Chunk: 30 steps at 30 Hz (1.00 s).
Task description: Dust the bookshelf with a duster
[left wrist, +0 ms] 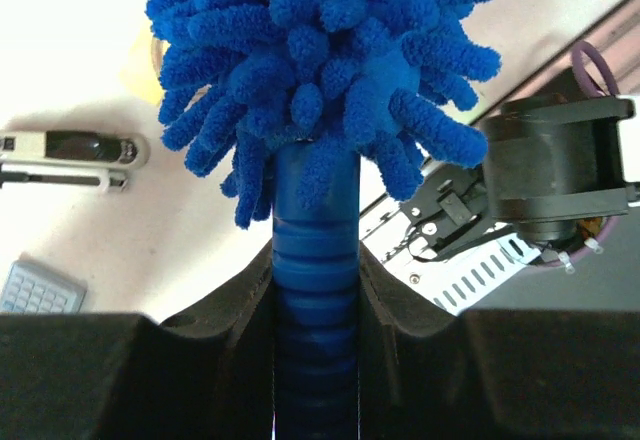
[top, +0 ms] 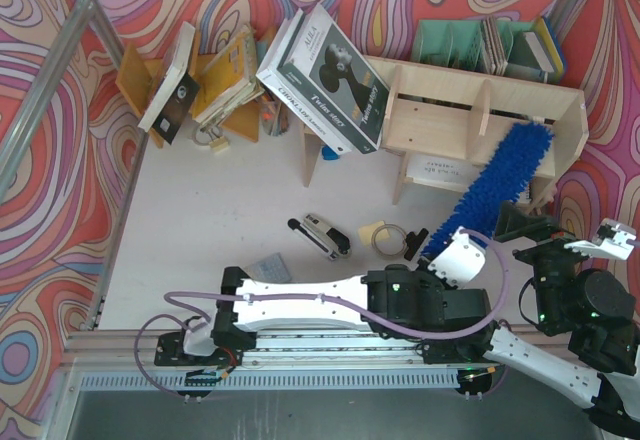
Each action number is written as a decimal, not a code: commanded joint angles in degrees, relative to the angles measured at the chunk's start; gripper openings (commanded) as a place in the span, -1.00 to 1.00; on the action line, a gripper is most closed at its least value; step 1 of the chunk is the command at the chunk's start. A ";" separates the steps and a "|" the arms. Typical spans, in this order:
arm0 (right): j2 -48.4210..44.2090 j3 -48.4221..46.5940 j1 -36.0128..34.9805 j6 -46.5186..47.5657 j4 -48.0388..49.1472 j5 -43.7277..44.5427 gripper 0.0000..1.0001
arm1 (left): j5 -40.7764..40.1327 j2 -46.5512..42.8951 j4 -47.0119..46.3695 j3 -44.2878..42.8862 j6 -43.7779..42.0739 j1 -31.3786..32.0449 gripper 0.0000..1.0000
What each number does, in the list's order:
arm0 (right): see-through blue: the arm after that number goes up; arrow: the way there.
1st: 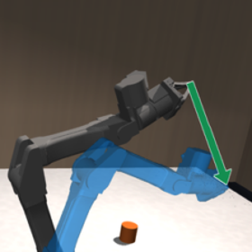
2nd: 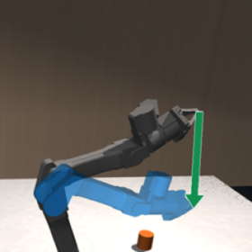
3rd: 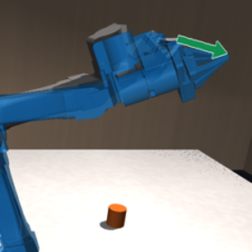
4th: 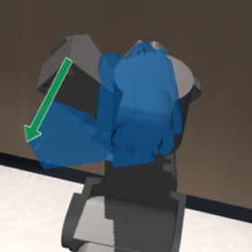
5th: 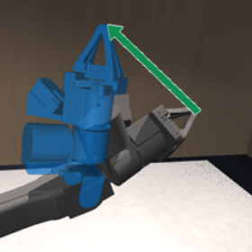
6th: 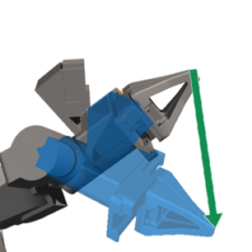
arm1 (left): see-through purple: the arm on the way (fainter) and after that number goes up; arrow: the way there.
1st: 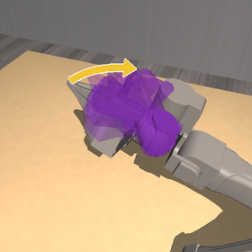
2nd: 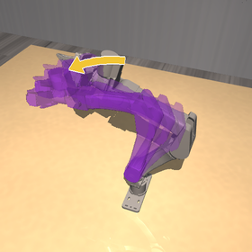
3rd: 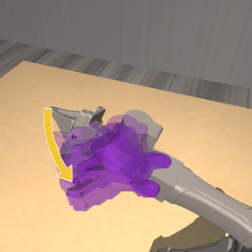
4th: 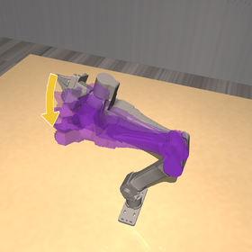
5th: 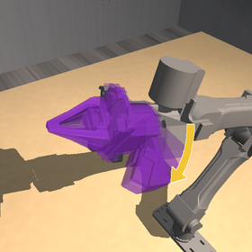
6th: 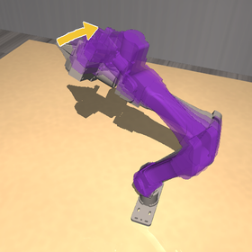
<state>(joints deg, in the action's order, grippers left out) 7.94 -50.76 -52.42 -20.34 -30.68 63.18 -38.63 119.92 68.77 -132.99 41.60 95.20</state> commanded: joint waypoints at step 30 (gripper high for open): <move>-0.23 0.48 0.09 1.29 1.45 0.81 0.98 | 4.83 1.12 -6.67 0.15 -7.77 -2.65 -1.00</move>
<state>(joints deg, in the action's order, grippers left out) 7.94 -50.61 -52.42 -20.32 -30.48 63.18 -36.75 116.90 63.70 -127.79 38.74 92.58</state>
